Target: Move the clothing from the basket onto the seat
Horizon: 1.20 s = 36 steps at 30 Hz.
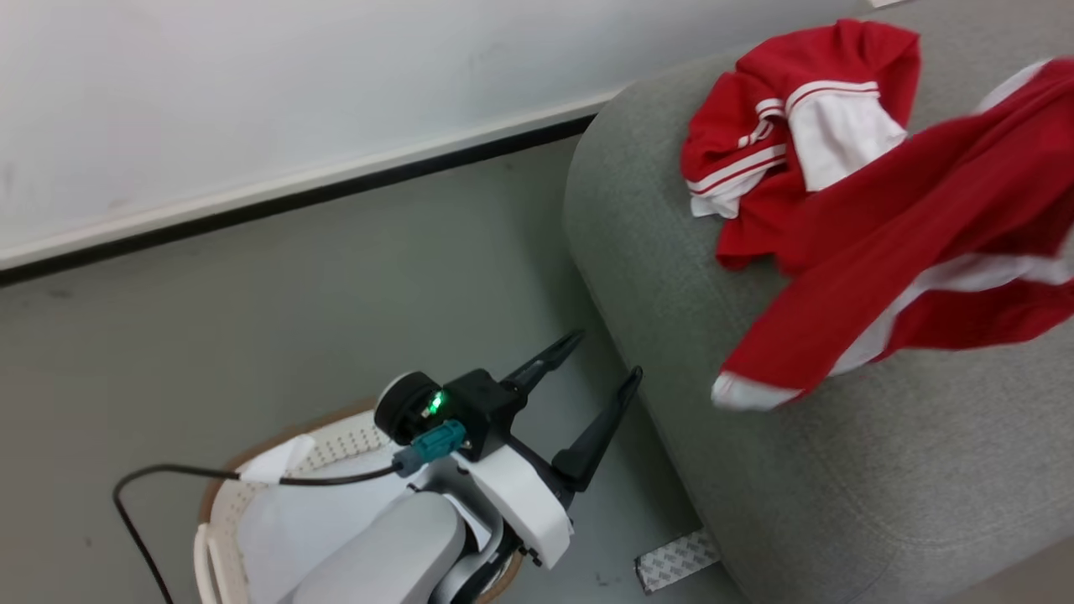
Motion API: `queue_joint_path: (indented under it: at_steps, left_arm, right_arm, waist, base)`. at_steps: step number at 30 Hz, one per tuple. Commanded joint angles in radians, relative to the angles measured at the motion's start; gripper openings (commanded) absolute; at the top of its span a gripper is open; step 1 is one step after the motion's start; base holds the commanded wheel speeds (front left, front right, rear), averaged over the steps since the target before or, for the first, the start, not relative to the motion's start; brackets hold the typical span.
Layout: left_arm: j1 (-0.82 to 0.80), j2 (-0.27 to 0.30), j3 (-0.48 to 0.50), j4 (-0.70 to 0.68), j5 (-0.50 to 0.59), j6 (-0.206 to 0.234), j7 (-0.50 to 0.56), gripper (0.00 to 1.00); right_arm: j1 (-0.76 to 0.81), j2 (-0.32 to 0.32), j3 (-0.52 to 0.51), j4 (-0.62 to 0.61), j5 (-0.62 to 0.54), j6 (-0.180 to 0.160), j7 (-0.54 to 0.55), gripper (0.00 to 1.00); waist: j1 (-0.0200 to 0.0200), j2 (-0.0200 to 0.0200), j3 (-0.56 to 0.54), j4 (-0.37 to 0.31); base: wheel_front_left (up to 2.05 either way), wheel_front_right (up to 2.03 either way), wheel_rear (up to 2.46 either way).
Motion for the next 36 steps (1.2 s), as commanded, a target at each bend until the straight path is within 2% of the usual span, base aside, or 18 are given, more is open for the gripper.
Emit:
queue_joint_path:
  at_steps: [1,5,11,17,23,29,30,33,34,35,36]
  left_arm:
    - [-0.015,0.013,0.0,-0.006,0.012,-0.002,0.005,1.0]
    - [-0.03,0.029,-0.001,-0.017,0.014,-0.006,0.023,1.0]
    - [-0.058,0.048,-0.009,-0.044,0.03,-0.011,0.04,1.0]
    - [-0.083,0.081,-0.006,-0.068,0.035,-0.008,0.063,1.0]
    - [-0.116,0.089,0.002,-0.103,0.043,-0.001,0.069,1.0]
    - [-0.136,0.116,0.015,-0.13,0.053,0.01,0.072,1.0]
    - [-0.14,0.119,0.018,-0.135,0.054,0.013,0.07,1.0]
    - [-0.149,0.127,0.026,-0.143,0.055,0.018,0.067,1.0]
    - [-0.152,0.128,0.027,-0.145,0.055,0.019,0.066,1.0]
    - [-0.156,0.128,0.029,-0.145,0.055,0.02,0.064,1.0]
    - [-0.158,0.127,0.03,-0.145,0.055,0.022,0.061,1.0]
  right_arm:
    - [-0.043,-0.036,-0.022,0.018,0.012,-0.002,0.008,0.0]
    - [-0.126,-0.114,-0.064,0.079,0.015,-0.002,0.022,0.0]
    - [-0.231,-0.141,-0.088,0.215,0.027,-0.002,0.045,0.0]
    - [-0.293,-0.105,-0.02,0.367,-0.018,-0.002,0.062,0.0]
    - [-0.299,-0.061,0.023,0.53,0.042,-0.002,0.122,0.0]
    - [-0.295,-0.038,0.105,0.675,0.032,-0.002,0.198,0.04]
    - [-0.299,-0.033,0.12,0.688,0.028,-0.002,0.209,0.08]
    - [-0.318,-0.026,0.145,0.716,0.029,-0.002,0.2,0.37]
    - [-0.317,-0.019,0.155,0.726,0.034,-0.002,0.203,0.44]
    - [-0.318,-0.015,0.163,0.733,0.039,-0.002,0.202,0.61]
    - [-0.32,-0.016,0.17,0.739,0.043,-0.002,0.199,0.93]
  waist:
    - [-0.0001,0.0,0.045,0.037]
    - [-0.0001,0.0,0.091,0.064]
    - [-0.0001,0.0,0.163,0.11]
    - [-0.0001,0.0,0.244,0.154]
    - [-0.0001,0.0,0.326,0.195]
    - [-0.0001,0.0,0.383,0.211]
    - [-0.0001,0.0,0.39,0.212]
    - [-0.0001,0.0,0.401,0.211]
    - [-0.0001,0.0,0.4,0.211]
    - [-0.0001,0.0,0.398,0.211]
    - [-0.0001,0.0,0.393,0.21]
  base:
    - [0.0,0.0,0.0]
    - [0.0,0.0,0.0]
    - [0.0,0.0,0.0]
    - [0.0,0.0,0.0]
    - [0.0,0.0,0.0]
    - [0.0,0.0,0.0]
    - [0.0,0.0,0.0]
    - [0.0,0.0,0.0]
    - [0.0,0.0,0.0]
    - [0.0,0.0,0.0]
    - [0.0,0.0,0.0]
